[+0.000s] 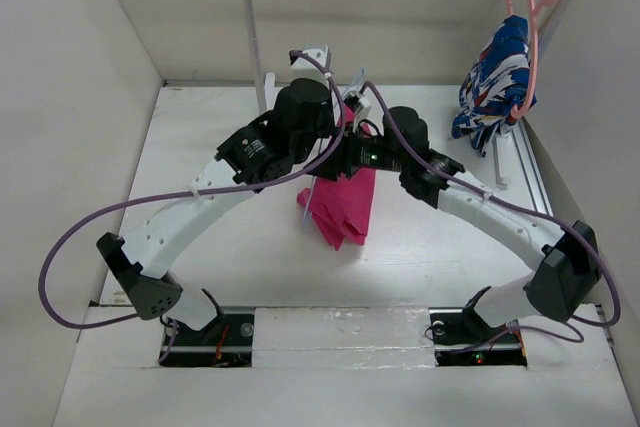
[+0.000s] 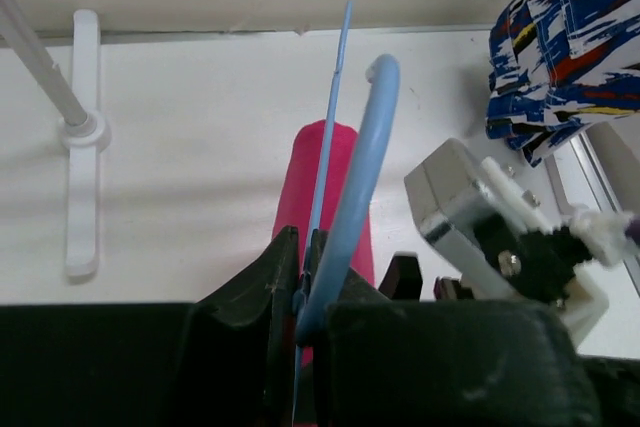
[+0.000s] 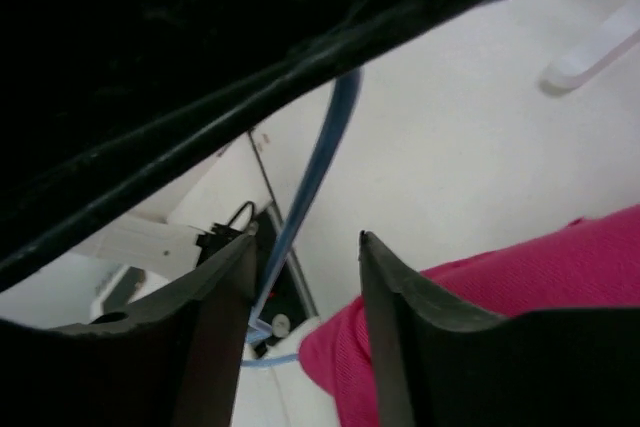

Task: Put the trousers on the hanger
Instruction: Place the hanger at the clothesline.

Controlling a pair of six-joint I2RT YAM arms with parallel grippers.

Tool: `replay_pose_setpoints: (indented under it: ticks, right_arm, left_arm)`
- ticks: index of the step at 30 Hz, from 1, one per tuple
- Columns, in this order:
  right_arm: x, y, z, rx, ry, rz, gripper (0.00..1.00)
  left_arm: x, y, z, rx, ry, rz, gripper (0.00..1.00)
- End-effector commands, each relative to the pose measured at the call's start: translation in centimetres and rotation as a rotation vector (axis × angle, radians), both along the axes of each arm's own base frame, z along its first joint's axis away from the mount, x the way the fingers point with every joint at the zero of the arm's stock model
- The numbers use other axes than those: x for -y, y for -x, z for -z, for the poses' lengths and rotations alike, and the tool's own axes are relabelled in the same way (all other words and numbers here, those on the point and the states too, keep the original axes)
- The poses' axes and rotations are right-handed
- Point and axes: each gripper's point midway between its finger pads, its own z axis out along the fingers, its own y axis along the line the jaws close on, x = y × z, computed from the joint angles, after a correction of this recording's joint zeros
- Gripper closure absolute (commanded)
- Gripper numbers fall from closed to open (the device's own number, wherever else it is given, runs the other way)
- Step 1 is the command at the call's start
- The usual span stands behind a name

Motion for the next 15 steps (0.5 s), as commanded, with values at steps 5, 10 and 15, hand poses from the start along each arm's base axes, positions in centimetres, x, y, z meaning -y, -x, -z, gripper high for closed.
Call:
replay_pose_setpoints:
  ticks: [5,10,15]
  right_arm:
    - [-1.1,2.1,-1.8,0.003,-0.155,0.005,0.75]
    - [-0.9,2.3,-3.3,0.018,-0.216,0.012,0.95]
    - [0.9,1.8,-7.6,0.076,-0.319,0.049,1.00]
  left_arm:
    - [0.8,-0.5,-3.9,0.101,0.113,-0.004,1.00]
    - [1.0,-2.2,-3.4,0.097,0.114,-0.024,1.00]
    - [1.0,-3.3,-5.2,0.119,0.141,-0.026,0.87]
